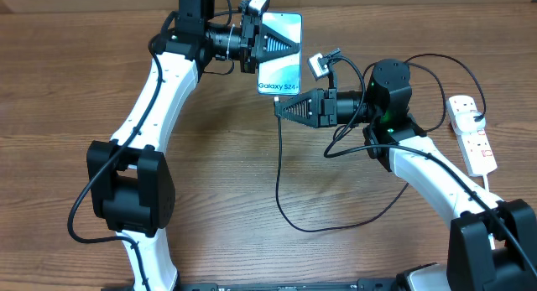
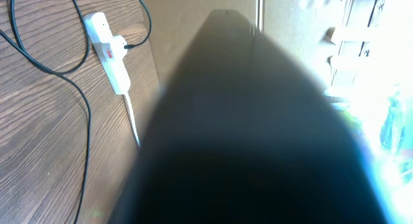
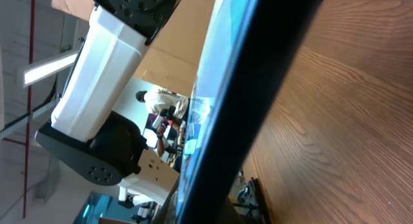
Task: Plug charger to phone and switch on socket
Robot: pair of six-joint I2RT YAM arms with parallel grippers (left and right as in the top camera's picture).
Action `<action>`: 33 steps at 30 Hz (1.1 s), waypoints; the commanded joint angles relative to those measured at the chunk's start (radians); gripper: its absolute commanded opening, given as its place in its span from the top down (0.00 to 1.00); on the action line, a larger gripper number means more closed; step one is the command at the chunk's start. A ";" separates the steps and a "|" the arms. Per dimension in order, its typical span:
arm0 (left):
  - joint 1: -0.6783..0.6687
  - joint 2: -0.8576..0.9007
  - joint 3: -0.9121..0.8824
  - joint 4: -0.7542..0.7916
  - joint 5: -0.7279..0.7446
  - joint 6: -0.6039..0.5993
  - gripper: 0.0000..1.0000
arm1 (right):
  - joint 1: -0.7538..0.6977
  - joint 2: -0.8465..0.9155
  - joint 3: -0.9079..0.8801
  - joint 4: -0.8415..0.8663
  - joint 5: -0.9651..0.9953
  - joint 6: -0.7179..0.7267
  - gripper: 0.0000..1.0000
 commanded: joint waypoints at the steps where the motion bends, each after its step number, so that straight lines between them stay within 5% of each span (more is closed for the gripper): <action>1: -0.013 0.006 0.005 0.008 0.047 0.032 0.96 | -0.004 -0.013 0.013 0.009 0.026 0.010 0.96; 33: -0.009 0.006 0.005 0.008 0.063 0.031 0.96 | -0.042 -0.013 0.013 0.033 0.054 0.038 0.96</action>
